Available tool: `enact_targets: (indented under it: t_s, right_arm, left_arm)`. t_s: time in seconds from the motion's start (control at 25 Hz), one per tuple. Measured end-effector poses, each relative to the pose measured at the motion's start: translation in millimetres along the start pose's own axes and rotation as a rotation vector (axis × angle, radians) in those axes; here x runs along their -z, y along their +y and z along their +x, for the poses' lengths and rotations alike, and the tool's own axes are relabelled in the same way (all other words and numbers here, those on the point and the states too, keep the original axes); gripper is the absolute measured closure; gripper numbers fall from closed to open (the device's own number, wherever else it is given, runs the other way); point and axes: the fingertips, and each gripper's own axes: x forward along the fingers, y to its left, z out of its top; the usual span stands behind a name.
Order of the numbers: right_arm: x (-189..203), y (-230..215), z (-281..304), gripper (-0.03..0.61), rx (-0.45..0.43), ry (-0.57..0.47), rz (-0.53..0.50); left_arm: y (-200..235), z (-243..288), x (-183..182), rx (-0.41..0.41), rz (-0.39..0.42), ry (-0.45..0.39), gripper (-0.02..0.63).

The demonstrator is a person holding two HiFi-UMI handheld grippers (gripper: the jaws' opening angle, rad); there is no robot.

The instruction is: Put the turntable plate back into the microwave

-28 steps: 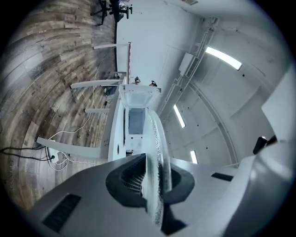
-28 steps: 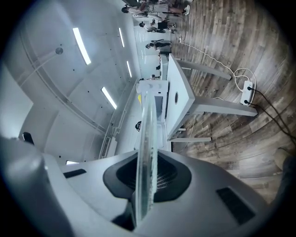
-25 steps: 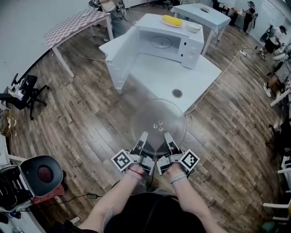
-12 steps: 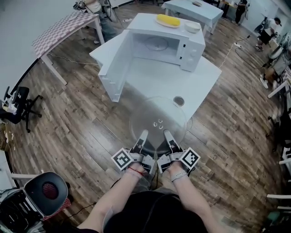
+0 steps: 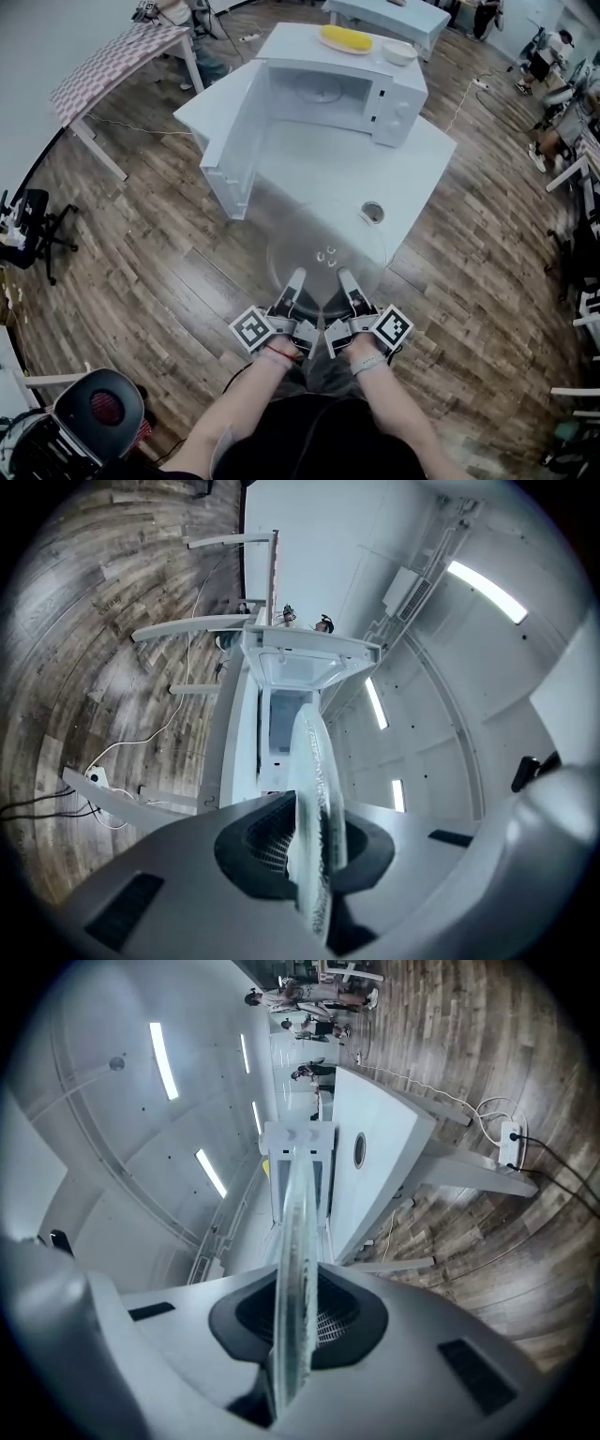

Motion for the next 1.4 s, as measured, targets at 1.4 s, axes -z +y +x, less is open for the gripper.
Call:
enact_targets:
  t_s: [1.4]
  right_arm:
    - [-68, -16, 101, 0.538, 0.023, 0.071, 0.017]
  left_arm:
    - [30, 105, -39, -0.016, -0.029, -0.108, 0.581]
